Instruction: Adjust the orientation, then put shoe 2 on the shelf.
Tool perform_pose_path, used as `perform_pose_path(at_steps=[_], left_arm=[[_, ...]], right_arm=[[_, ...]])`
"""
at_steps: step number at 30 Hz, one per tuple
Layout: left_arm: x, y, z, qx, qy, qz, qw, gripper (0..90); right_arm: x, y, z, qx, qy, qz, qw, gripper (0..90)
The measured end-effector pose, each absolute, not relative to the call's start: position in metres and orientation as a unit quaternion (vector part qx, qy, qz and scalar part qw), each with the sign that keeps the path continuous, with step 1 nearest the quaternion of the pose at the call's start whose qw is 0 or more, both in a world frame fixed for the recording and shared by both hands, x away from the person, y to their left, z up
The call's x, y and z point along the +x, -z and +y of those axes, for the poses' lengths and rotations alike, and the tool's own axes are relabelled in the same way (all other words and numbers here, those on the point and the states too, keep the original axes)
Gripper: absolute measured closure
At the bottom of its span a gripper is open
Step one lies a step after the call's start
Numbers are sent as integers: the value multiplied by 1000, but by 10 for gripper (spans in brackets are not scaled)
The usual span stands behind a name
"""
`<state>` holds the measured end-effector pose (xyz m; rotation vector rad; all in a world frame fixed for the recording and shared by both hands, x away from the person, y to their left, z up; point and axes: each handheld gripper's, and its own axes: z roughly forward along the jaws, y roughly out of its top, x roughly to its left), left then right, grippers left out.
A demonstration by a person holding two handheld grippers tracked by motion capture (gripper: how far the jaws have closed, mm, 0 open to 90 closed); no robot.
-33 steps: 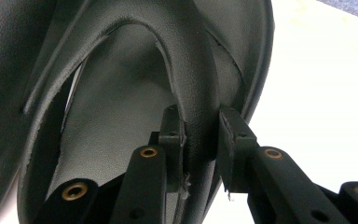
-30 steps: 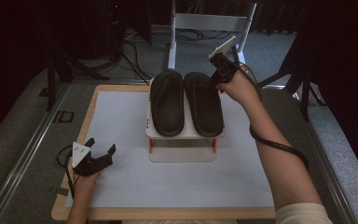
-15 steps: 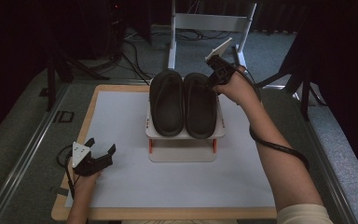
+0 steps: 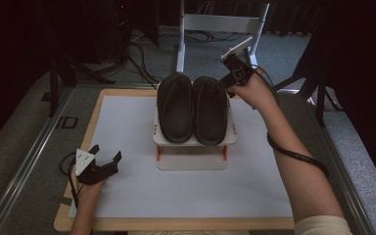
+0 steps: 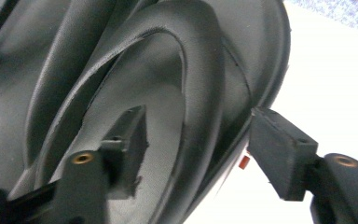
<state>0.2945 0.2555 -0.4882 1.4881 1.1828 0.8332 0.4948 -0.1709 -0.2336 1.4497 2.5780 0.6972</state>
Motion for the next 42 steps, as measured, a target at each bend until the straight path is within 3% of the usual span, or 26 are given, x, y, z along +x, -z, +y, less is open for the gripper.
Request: perform_pose_path(at_steps=[6,22,36,42], left_arm=[[294,488,256,618,-346,491,508,108],[294,488,256,617,-346,491,509,108],[294,488,255,617,-346,491,508,108],[294,488,255,617,-346,491,509,108]], right_arm=[[484,225,-185,453,-247,854,71,271],[462,232,-236,443,-301,839,96,271],[452,269,-280,451,-326,822,121,262],[450,291,-290,462,-333,815,111,262]])
